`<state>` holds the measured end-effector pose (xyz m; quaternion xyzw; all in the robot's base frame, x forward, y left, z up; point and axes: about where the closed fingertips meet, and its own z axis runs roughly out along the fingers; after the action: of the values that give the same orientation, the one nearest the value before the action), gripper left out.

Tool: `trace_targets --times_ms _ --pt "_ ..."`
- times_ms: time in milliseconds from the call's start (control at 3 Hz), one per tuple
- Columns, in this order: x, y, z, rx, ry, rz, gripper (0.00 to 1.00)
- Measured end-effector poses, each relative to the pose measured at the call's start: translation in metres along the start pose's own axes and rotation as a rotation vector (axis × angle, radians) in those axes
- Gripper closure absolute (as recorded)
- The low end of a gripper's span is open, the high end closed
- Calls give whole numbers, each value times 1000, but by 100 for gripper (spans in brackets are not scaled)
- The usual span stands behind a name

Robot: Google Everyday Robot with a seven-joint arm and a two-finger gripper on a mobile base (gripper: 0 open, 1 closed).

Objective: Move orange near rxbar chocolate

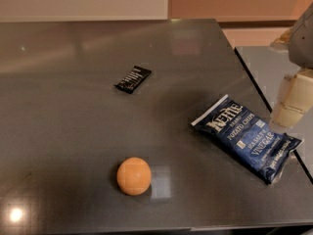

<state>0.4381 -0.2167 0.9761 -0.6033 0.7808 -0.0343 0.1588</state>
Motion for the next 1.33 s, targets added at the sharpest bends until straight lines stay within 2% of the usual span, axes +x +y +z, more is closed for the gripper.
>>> trace_targets --times_ms 333,667,1333 --pt "0 0 0 0 0 0 0" --pt "-13 4 4 -30 -48 -30 0" --pt "-72 33 31 -154 -268 -155 0"
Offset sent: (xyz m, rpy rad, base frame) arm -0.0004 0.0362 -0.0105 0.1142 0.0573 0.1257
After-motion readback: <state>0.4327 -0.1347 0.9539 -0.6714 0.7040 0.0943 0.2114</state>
